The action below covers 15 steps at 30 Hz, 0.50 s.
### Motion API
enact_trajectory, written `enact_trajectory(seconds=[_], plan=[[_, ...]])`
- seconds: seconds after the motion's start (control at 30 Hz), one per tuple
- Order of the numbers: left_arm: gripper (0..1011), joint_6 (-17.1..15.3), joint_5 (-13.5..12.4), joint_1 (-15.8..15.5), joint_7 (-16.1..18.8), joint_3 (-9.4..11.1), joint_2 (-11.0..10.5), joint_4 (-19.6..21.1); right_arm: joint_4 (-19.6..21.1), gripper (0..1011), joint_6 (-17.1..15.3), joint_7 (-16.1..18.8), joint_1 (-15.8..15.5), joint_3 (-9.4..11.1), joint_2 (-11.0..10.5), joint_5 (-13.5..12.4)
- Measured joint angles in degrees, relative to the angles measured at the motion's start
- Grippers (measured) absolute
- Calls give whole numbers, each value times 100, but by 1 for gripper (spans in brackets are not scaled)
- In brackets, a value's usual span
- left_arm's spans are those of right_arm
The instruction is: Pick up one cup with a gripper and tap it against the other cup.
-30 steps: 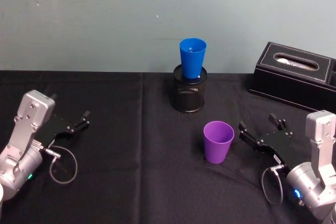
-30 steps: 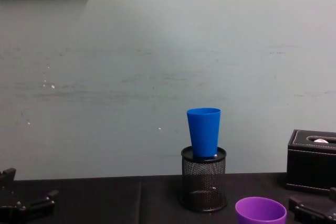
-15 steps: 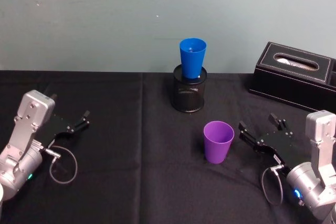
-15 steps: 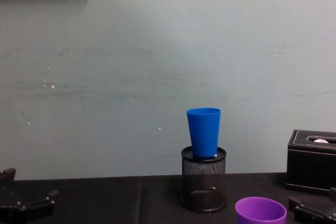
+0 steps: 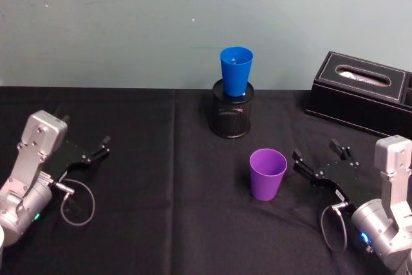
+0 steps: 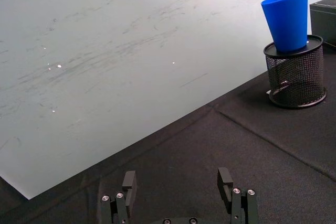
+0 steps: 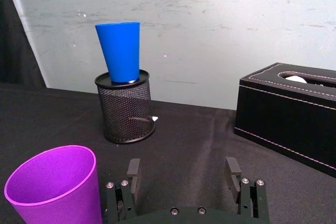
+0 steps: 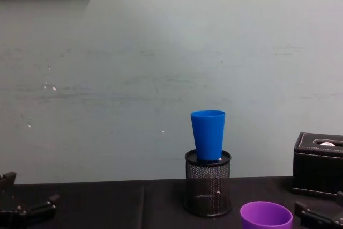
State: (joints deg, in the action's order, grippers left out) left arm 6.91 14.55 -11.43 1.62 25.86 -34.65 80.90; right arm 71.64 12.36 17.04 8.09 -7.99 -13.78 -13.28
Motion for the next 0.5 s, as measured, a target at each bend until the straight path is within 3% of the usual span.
enact_trajectory(seconds=[0.5], plan=[[1011, 0, 0, 0, 0, 0, 0, 0, 0, 1003, 0, 0, 0, 0, 0, 0]])
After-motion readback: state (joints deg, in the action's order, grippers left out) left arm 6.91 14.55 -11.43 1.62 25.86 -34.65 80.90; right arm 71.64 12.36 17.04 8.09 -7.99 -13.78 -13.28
